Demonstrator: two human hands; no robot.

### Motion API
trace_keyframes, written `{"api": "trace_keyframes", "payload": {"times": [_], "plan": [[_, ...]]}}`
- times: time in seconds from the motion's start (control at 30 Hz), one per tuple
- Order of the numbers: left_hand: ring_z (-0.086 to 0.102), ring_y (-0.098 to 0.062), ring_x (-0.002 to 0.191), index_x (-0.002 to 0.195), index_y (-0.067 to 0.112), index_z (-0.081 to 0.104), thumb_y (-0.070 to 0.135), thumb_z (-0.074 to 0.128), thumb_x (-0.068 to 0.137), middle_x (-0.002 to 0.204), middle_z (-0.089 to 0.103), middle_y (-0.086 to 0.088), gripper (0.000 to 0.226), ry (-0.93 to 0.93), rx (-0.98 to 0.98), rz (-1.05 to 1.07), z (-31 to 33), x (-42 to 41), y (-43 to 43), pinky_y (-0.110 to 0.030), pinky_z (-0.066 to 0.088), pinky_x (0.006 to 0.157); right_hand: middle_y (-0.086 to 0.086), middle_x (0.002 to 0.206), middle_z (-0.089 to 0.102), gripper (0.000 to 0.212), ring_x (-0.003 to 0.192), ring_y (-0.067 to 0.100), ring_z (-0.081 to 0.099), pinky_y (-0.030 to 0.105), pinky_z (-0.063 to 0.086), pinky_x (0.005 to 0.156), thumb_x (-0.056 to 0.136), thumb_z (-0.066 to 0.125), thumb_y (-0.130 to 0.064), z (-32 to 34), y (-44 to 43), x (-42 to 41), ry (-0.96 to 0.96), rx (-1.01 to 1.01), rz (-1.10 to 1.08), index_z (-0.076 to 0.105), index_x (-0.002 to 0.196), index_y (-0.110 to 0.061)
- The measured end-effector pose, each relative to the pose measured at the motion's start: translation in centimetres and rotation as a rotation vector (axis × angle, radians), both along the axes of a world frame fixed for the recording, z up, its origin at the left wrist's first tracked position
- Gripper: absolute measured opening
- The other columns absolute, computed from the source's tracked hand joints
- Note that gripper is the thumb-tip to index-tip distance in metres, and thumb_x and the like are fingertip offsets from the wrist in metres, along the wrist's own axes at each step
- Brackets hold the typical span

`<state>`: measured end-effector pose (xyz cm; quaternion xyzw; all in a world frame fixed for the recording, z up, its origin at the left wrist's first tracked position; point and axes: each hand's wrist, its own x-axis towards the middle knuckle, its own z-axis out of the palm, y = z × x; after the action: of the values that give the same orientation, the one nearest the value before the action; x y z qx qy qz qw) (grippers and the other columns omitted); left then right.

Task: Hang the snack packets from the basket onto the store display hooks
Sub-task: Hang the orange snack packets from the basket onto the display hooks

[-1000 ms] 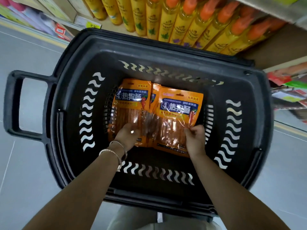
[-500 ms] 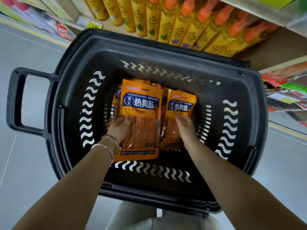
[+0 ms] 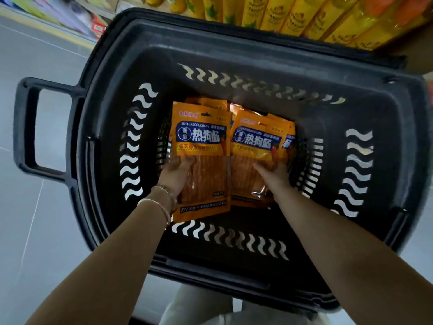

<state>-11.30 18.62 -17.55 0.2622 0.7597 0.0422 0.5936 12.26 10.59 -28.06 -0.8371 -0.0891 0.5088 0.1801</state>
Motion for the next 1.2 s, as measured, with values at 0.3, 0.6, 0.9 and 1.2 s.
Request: {"api": "trace_keyframes", "payload": {"times": [0.3,0.6,0.9,1.2], "plan": [[0.055,-0.023,0.105,0.126,0.02,0.054,0.076,0.043,0.077,0.115,0.06,-0.002,0.074,0.138,0.095,-0.064,5.1,1.6,0.7,-0.038,0.042,0.095,0.003,0.107,0.067,0.048,0.095,0.019,0.065,0.032,0.052,0.078,0.071,0.081,-0.024,7.8,0.1,-0.2,0.158,0.207,-0.06,0.057,0.112,-0.017],[0.064,-0.032,0.088,0.09,0.008,0.058,0.038,0.045,0.096,0.098,0.066,-0.02,0.033,0.045,0.24,-0.334,14.4,3.7,-0.8,-0.041,0.053,0.079,-0.005,0.08,0.061,0.041,0.087,0.024,0.061,0.026,0.038,0.07,0.091,0.047,-0.052,22.6,-2.8,2.3,-0.252,0.428,0.247,0.061,0.095,-0.015],[0.058,-0.035,0.105,0.1,0.006,0.06,0.025,0.047,0.097,0.109,0.063,-0.027,0.023,-0.166,0.615,-0.489,25.4,12.0,-2.3,-0.023,0.04,0.077,0.001,0.074,0.059,0.025,0.078,0.021,0.053,0.033,0.04,0.073,0.097,0.047,-0.033,34.8,-8.7,8.9,-0.447,0.705,-0.115,0.059,0.087,-0.013],[0.053,0.001,0.069,0.082,0.023,0.062,0.04,0.049,0.093,0.076,0.061,0.006,0.024,-0.317,1.028,-0.534,36.2,25.7,-5.4,-0.022,0.034,0.068,-0.022,0.076,0.056,0.018,0.074,-0.01,0.055,0.003,0.035,0.063,0.099,0.044,-0.02,46.6,-13.5,21.8,-0.794,1.069,-0.044,0.058,0.088,-0.024]]}}
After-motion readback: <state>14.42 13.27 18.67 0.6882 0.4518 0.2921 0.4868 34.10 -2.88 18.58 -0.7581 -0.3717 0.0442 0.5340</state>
